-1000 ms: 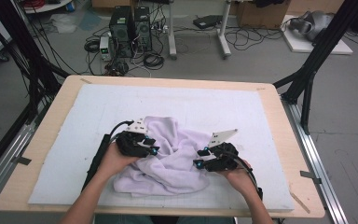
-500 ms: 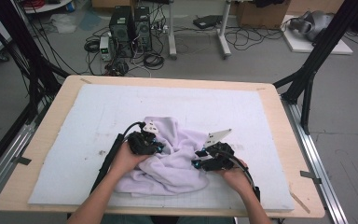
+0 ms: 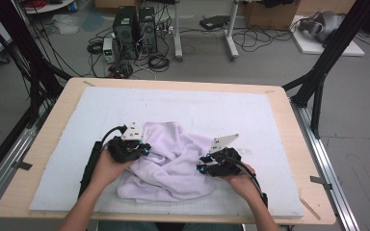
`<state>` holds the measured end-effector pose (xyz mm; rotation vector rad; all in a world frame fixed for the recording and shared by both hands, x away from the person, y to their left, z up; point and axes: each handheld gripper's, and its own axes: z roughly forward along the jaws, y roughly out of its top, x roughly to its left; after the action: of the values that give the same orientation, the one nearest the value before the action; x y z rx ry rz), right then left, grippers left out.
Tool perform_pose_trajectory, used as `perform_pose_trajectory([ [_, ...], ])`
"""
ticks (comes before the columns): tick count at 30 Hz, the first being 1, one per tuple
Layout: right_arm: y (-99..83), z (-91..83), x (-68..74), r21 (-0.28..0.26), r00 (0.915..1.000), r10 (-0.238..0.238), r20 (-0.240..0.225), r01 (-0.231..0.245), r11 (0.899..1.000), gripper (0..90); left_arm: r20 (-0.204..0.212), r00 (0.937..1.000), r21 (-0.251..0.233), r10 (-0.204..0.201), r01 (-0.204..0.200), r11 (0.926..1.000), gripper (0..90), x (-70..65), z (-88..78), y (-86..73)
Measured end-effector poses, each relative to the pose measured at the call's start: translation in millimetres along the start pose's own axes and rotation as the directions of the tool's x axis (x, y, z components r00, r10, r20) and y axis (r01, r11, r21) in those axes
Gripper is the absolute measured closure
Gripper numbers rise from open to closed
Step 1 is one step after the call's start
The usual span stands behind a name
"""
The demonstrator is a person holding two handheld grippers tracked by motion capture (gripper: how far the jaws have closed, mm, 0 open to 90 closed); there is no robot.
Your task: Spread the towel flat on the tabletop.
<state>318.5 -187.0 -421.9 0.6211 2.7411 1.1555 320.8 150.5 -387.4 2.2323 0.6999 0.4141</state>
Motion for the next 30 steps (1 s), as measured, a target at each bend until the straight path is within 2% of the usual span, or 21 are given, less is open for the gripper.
perform_pose_trajectory([
  [6,2.0,1.7,6.7,0.013,0.9991,-0.02,-0.037,0.021,1.0,68.0,-0.025,0.9997,-0.011,-0.002,0.002,0.9999,85.6,-1.8,-26.6,-16.9],
  [9,1.9,1.7,10.7,0.026,0.998,-0.03,-0.056,0.031,0.999,67.3,-0.018,0.9995,-0.006,-0.024,0.024,0.9997,85.5,0.5,-32.9,-29.2],
  [11,1.7,-1.0,11.0,0.019,0.9971,-0.026,-0.072,0.027,0.999,62.8,0.005,0.9993,-0.011,-0.038,0.038,0.9992,85.0,3.8,-34.6,-34.4],
  [12,1.7,-2.6,10.4,0.015,0.9967,-0.024,-0.078,0.025,1.0,60.9,0.017,0.9985,-0.02,-0.051,0.052,0.9985,83.5,5.9,-35.5,-35.2],
  [14,2.8,-9.2,7.7,-0.001,0.9964,-0.026,-0.081,0.026,1.0,58.1,0.022,0.9973,-0.031,-0.07,0.07,0.9971,74.5,9.1,-36.1,-33.6],
  [17,6.7,-25.7,-1.6,-0.036,0.9986,-0.017,-0.051,0.015,0.999,55.6,0.015,0.9959,-0.047,-0.089,0.09,0.9948,61.4,15.7,-35.2,-27.5],
  [22,10.7,-39.8,-25.0,-0.061,0.9992,0.038,0.012,-0.038,0.997,54.7,0.036,0.9919,-0.076,-0.122,0.125,0.9893,55.4,31.6,-25.6,-22.1],
  [25,7.6,-35.2,-39.8,-0.059,0.9943,0.101,0.034,-0.099,0.993,54.8,0.022,0.9908,-0.05,-0.134,0.135,0.9896,54.3,39.2,-12.5,-23.4],
  [28,3.9,-22.7,-47.9,-0.021,0.992,0.117,0.048,-0.116,0.993,54.7,0.009,0.9888,-0.014,-0.149,0.149,0.9887,53.6,45.8,0.3,-25.8],
  [30,2.9,-13.3,-49.6,0.027,0.9921,0.115,0.049,-0.117,0.993,54.4,0.005,0.9877,0.01,-0.156,0.156,0.9876,53.1,49.2,7.3,-27.5],
])
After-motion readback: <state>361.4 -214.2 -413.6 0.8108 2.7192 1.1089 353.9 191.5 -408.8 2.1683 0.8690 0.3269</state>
